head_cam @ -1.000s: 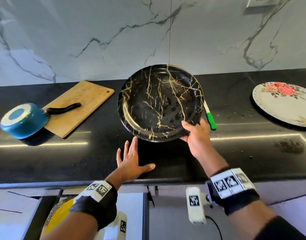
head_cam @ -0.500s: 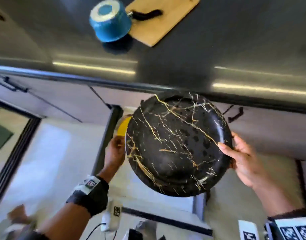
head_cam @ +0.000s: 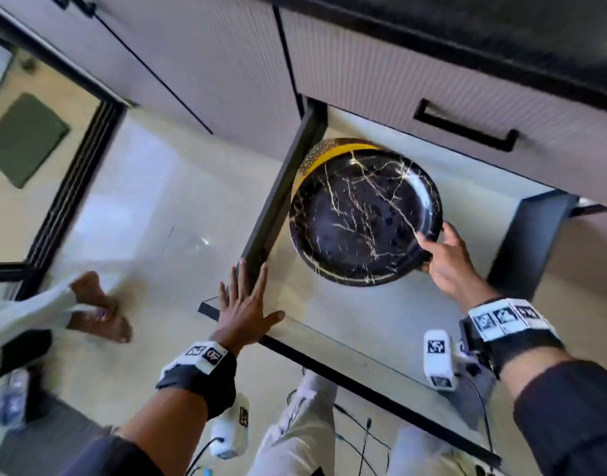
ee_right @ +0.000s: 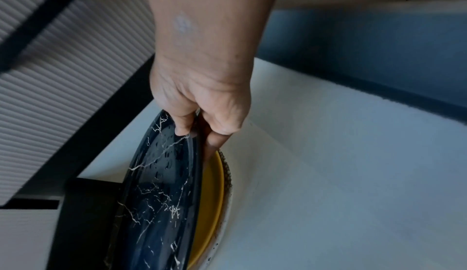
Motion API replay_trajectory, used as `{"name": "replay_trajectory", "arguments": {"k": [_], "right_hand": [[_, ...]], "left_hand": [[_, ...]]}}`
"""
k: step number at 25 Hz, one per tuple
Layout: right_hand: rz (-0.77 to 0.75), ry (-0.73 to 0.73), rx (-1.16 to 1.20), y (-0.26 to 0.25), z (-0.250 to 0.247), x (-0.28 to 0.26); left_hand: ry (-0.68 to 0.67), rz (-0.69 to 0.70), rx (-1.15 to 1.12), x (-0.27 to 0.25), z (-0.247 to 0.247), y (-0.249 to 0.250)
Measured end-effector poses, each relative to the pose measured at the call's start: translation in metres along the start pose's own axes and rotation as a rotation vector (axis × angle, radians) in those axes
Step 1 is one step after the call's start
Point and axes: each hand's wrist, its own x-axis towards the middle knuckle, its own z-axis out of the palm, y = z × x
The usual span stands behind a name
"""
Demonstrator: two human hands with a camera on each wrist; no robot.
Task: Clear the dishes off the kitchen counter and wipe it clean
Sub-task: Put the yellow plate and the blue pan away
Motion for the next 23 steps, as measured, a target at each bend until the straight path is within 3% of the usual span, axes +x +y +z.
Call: {"name": "replay_trajectory", "arguments": {"k": [6, 9, 11, 13, 16, 19, 23], "right_hand": [[0.013, 0.087, 0.083, 0.022, 0.030, 0.046], [-0.057, 0.284, -0.165, 0.036, 0.028, 0.061], [-0.027, 0.342, -0.401, 0.041, 0.027, 0.074], [0.037, 0.331, -0.501, 0.038, 0.026, 0.083], [-0.013, 0.272, -0.613, 0.006, 0.023, 0.066], [-0.199, 0.189, -0.660, -0.033, -0.005, 0.021], [-0.432, 0.131, -0.345, -0.084, -0.108, -0.057]], "left_hand": [[0.022, 0.065, 0.030, 0.001, 0.001, -0.002], [0.084, 0.131, 0.003, 0.007, -0.007, 0.011], [0.112, 0.163, -0.012, 0.010, -0.014, 0.022], [0.126, 0.189, -0.022, 0.011, -0.023, 0.037], [0.178, 0.262, -0.029, 0.004, -0.043, 0.070], [0.277, 0.440, -0.007, -0.012, -0.073, 0.125], [0.492, 0.872, 0.031, -0.045, -0.128, 0.262]]}}
